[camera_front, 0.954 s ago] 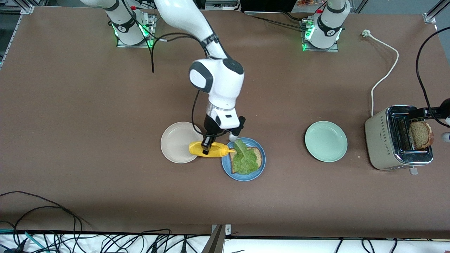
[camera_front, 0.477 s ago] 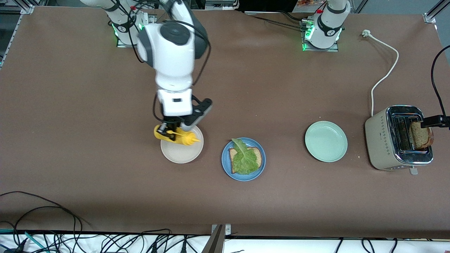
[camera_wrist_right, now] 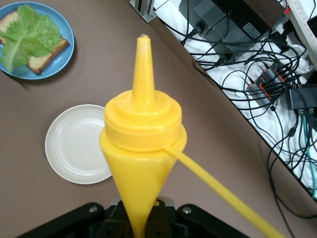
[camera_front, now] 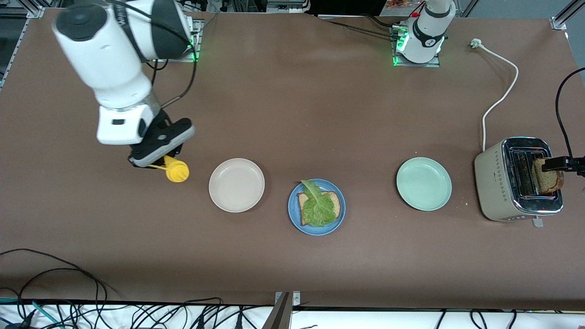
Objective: Make sandwich in blue plate with both arms
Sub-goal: 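Carry the bottle back while the left gripper reaches the toaster bread, then lower the bottle to the table while the left gripper grasps the bread, then lift the bread with the left gripper while the right gripper releases the bottle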
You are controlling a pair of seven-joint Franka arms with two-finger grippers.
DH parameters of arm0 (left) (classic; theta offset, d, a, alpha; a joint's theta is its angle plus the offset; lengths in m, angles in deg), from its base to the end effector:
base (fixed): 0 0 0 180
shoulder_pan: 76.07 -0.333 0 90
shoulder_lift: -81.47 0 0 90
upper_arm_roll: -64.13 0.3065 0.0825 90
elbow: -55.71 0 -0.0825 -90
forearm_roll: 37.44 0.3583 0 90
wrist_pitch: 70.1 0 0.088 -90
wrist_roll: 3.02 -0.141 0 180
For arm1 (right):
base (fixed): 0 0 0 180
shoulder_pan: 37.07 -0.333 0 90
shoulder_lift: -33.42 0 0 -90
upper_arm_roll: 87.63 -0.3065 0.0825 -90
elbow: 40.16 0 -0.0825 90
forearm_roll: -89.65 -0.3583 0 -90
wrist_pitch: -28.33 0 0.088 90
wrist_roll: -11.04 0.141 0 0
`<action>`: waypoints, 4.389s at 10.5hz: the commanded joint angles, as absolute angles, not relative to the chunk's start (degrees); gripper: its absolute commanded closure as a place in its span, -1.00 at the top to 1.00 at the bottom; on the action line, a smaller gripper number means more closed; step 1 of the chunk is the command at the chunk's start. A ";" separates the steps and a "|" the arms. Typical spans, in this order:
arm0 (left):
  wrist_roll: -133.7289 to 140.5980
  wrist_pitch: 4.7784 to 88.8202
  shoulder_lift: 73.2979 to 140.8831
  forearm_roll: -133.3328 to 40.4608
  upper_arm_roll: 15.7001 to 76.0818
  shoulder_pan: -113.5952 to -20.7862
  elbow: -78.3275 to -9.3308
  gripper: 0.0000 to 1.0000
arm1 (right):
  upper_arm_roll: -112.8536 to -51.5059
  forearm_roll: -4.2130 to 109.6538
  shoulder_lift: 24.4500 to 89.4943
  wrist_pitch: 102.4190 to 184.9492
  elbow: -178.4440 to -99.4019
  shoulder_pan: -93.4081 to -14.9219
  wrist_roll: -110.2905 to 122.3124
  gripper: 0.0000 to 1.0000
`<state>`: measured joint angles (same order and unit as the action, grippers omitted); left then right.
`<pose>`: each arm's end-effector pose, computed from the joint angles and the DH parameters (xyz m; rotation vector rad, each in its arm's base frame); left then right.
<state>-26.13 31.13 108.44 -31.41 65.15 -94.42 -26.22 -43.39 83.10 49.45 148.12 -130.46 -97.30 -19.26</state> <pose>0.6066 0.2250 0.3800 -3.0738 0.1447 0.2536 0.5961 0.2299 0.5113 2.7413 1.1867 0.4550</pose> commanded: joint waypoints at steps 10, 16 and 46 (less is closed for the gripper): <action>-28.86 33.08 111.53 -33.22 64.66 -97.95 -25.15 0.89 | -56.27 68.74 47.40 145.49 -133.77 -71.85 -31.92 -1.00; -29.65 33.44 111.62 -32.87 64.74 -98.04 -25.15 -0.55 | -82.07 63.39 48.01 145.75 -135.87 -43.42 -42.19 -1.00; -30.18 23.15 99.40 -35.50 58.68 -94.37 -26.37 -1.00 | -82.62 22.15 77.19 130.28 -137.46 -28.54 -120.44 -0.72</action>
<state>-30.28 23.66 99.70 -32.41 58.59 -96.24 -25.17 -82.77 23.49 75.96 131.75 -138.44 -29.03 -119.09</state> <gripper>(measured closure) 0.925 0.859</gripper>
